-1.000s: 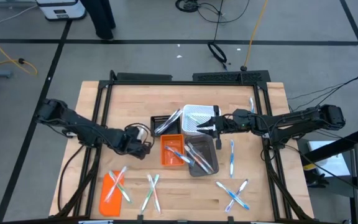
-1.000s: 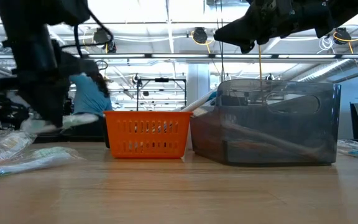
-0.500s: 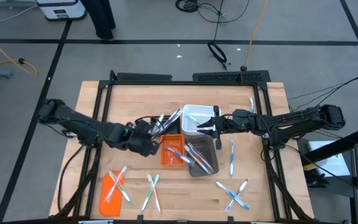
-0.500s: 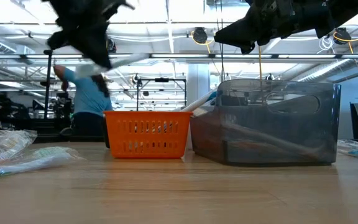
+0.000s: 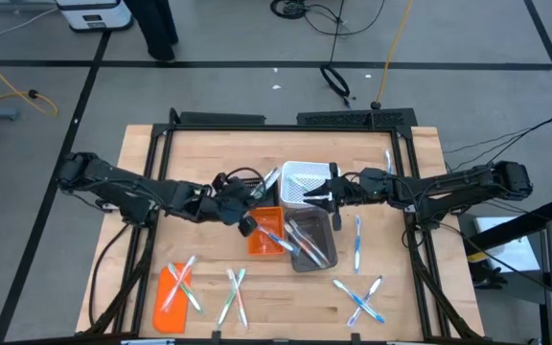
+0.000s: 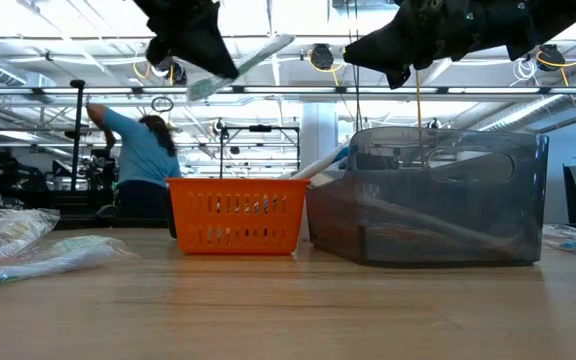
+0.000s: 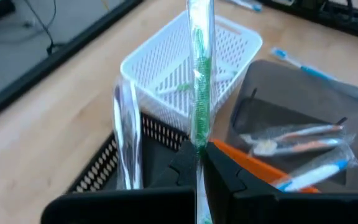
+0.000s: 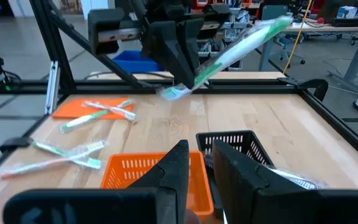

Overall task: Pick & Place Toothbrushes
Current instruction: Put the green toothbrush into the white bin

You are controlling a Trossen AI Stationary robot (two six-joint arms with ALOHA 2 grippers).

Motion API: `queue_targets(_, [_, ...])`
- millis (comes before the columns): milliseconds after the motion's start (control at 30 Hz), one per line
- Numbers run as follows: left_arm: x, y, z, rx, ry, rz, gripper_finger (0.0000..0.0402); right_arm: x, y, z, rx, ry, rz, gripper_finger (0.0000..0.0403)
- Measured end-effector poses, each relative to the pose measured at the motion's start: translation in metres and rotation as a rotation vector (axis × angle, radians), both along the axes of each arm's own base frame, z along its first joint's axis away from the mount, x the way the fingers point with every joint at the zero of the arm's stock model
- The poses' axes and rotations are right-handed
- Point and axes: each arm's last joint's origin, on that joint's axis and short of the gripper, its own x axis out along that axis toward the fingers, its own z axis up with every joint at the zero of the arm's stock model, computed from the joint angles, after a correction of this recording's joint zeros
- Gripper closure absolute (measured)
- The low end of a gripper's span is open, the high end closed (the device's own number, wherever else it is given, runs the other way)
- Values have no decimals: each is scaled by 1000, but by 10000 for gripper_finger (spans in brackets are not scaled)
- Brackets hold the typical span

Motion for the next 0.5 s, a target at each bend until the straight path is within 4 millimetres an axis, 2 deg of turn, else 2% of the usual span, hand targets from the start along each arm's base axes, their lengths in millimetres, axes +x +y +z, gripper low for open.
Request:
queue_targets(367, [15,8,17,146,-130,-107,401,1,0,8,21,-83,5,339])
queue_targets(500, [25,10,16,169,-166,-167,401,1,0,10,20,-101,4,339])
